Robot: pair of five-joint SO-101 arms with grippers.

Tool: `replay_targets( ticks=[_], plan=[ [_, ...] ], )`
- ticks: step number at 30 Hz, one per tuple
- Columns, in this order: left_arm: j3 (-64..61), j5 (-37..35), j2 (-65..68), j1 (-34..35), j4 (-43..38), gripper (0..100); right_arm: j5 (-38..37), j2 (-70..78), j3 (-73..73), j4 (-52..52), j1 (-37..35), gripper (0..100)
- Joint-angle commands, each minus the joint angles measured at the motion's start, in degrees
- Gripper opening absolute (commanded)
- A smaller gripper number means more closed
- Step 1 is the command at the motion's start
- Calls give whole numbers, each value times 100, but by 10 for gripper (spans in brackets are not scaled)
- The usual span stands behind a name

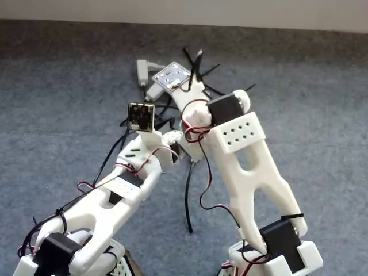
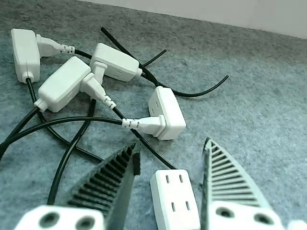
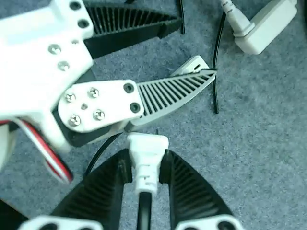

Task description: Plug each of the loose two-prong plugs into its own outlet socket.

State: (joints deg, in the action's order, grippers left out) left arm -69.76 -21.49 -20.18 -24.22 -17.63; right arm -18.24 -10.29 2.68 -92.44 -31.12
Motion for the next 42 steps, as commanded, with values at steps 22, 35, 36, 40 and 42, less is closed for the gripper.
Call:
replay_targets(
  ticks=[22,35,36,40,42],
  plan=[
    [110,26,-31,1710,492,228,1776,-127,347,892,927,6],
    [127,0,-75,2466,1020,228,2840,1235,391,1042,848,6],
    [127,0,-75,2448,1020,228,2945,1235,391,1068,813,6],
    [127,0,-75,2396,1020,228,3033,1270,347,1182,593,6],
    [127,0,-75,2396,1020,228,3068,1288,338,1341,585,6]
  ],
)
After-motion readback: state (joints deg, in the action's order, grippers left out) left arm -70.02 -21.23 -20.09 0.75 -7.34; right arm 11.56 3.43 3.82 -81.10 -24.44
